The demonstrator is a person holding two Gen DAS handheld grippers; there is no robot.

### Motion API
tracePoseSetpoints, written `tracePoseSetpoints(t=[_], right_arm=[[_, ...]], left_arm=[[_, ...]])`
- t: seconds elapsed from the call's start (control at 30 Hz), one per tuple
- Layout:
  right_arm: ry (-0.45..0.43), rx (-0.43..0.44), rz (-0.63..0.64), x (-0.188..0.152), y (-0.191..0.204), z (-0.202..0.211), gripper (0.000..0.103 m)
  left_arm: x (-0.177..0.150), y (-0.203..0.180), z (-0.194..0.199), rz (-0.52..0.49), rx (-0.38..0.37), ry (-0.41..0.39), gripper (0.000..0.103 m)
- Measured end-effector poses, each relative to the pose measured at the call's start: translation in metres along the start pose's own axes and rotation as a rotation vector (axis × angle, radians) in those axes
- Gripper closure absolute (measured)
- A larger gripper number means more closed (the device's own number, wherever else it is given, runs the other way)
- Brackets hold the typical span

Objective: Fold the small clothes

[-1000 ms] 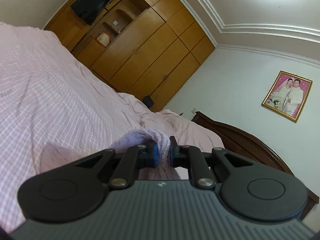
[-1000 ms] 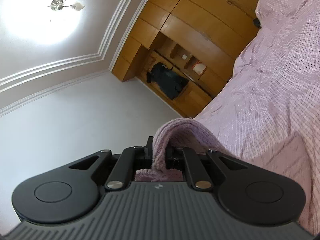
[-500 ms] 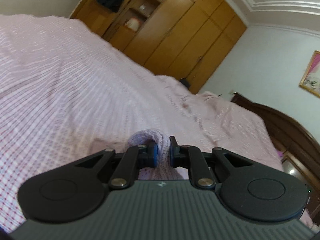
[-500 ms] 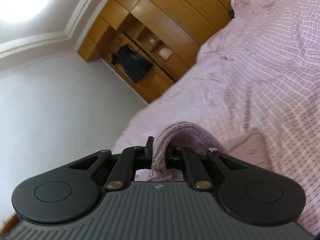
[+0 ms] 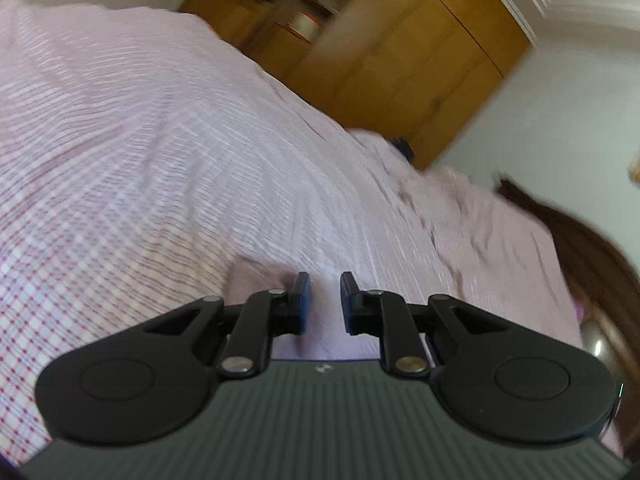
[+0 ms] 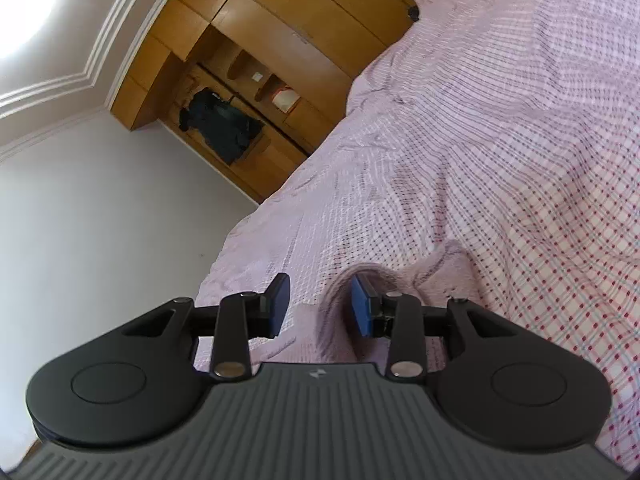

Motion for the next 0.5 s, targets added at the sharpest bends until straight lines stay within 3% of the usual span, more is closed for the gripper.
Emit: tracePoseSetpoints(t=[0.07,0.17,0.23,0.27,0.37,0.5], right_arm=[[0.018,-0.027,0.079,0.0,0.009,0.0,0.061],[0.115,-0.054,0.211,0.001,0.025,-0.003,0.061],[0.217,0.044,0.242,-0.002,0.033,-0.008,0.061],[0.296,0.096,0.27,-0.005,0.036,-0.012,0.061],[0.407,0.093,0.441,-0.017,0.043,-0.021,0.061],[0.445,0.019,0.503,-0.03,0.031,-0.051,0.061]], left_arm=[[-0.005,-0.016,-0.006,-0.084,0.024,0.094,0.085],[-0.017,-0.026,-0.017,-0.111,0.07,0.262,0.086],[-0.026,-0.027,-0.028,-0.125,0.083,0.361,0.086],[-0.028,-0.028,-0.032,-0.146,0.091,0.375,0.086],[-0.018,-0.022,-0.047,-0.13,0.091,0.37,0.086],[0.011,-0.017,-0.066,-0.128,0.074,0.252,0.086]])
Point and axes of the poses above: each gripper's, at about its wrist camera, not at the fingertips, and z roughly against the way its jaws point, y to its left, x to its top, the point moved 3 cm from there along -z, roughly the way its jaws point, and after that the axes turned 9 degrees about -y, right-handed, at the moved point
